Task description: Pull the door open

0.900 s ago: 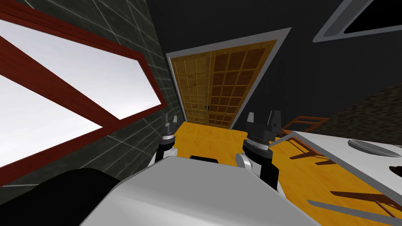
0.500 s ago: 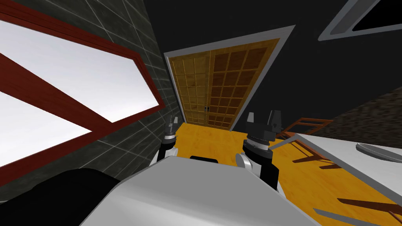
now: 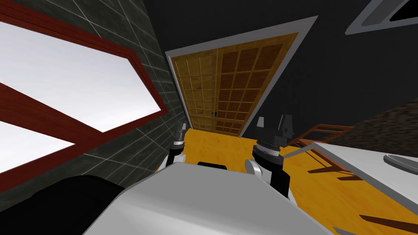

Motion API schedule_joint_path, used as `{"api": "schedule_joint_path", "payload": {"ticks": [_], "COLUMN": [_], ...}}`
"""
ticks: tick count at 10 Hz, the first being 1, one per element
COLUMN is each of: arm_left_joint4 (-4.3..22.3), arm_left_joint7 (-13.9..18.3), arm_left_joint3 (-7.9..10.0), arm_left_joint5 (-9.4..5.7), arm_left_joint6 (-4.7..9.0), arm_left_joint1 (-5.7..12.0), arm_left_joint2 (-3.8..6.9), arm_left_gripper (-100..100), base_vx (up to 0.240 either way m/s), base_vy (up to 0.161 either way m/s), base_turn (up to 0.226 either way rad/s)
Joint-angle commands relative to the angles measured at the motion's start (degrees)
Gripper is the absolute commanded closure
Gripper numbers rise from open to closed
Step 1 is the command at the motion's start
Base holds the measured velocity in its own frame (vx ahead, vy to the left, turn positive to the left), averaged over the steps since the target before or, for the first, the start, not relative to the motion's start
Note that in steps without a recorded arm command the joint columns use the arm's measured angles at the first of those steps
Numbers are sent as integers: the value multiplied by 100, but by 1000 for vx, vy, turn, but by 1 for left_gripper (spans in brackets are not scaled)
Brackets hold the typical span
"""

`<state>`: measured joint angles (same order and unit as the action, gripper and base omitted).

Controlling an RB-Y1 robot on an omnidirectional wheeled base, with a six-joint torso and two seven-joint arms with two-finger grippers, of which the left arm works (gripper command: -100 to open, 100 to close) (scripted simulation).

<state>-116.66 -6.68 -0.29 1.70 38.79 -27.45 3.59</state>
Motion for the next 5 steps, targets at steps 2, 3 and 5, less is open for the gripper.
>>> {"api": "schedule_joint_path", "payload": {"ticks": [2,3,5], "arm_left_joint4": [277,380,613], "arm_left_joint7": [-248,-337,-537], "arm_left_joint3": [38,51,81], "arm_left_joint5": [61,83,134], "arm_left_joint6": [28,43,78], "arm_left_joint1": [106,140,219], "arm_left_joint2": [34,47,72], "arm_left_gripper": [-100,-100,-100], "base_vx": [126,95,96], "base_vy": [-35,-27,-36], "base_turn": [-2,-4,-6]}}
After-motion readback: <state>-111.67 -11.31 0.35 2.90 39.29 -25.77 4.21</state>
